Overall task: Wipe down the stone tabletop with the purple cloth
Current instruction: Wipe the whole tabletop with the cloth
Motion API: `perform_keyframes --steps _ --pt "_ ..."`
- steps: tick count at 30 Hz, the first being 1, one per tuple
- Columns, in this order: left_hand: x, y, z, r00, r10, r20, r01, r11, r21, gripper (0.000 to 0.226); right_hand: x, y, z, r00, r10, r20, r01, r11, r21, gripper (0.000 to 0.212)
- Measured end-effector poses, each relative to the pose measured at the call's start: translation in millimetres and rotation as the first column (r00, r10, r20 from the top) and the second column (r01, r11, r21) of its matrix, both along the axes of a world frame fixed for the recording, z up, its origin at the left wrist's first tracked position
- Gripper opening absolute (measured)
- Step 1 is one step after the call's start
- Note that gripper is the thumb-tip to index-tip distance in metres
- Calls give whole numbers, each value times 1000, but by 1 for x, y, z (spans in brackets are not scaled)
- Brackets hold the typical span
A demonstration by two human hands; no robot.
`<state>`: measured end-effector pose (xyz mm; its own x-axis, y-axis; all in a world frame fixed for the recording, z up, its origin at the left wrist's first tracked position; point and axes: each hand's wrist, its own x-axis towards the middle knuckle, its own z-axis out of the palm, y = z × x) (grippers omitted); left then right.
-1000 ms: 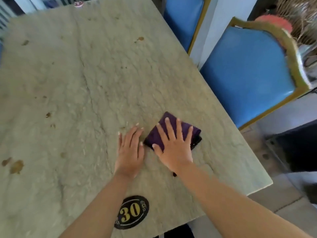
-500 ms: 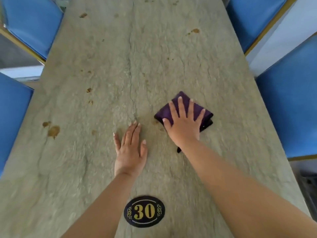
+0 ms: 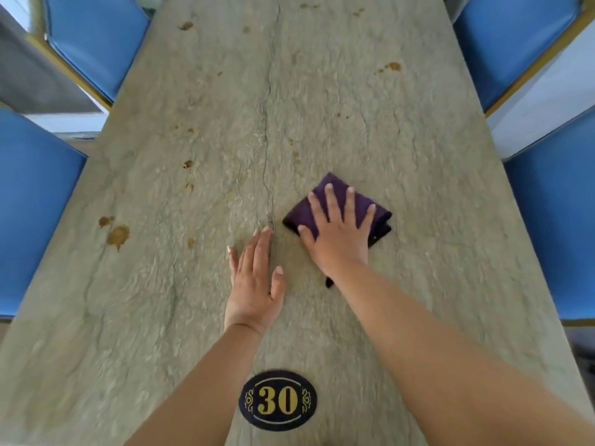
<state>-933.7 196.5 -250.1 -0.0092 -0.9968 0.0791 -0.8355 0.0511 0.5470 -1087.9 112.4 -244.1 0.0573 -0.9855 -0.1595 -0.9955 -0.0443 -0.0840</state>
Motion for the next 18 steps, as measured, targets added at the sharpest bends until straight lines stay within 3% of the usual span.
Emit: perform_keyframes --steps 2,4,6,8,10,11,13,15,18 --pt "1 1 -1 998 6 -55 -7 1000 -12 65 14 39 0 961 276 7 -276 961 -25 65" --pt "2 -1 -2 998 15 -68 -17 999 -29 66 -5 77 -2 857 514 27 -513 857 -52 65" --pt "1 -2 -3 999 8 -35 -9 999 -44 65 -48 91 -2 762 647 25 -644 762 -68 65" --pt "0 -2 -2 1000 -4 5 5 998 -57 64 -93 91 -6 837 546 -35 -547 833 -78 64" --pt "0 -2 -2 998 -21 57 25 998 -63 63 -122 89 -6 980 195 -36 -197 977 -82 64" --pt "0 -1 -3 996 -30 79 35 997 -65 63 -125 88 -6 1000 -5 -29 3 997 -75 65" --pt "0 -1 -1 994 -45 96 51 997 -55 63 -105 91 -6 950 -312 -6 312 949 -40 64" --pt "1 0 2 993 -68 98 70 997 -18 66 -62 108 -4 935 -354 -2 354 935 -20 63" --pt "-6 14 8 983 -131 127 124 990 60 58 -14 164 -3 998 -57 33 59 997 -56 63"
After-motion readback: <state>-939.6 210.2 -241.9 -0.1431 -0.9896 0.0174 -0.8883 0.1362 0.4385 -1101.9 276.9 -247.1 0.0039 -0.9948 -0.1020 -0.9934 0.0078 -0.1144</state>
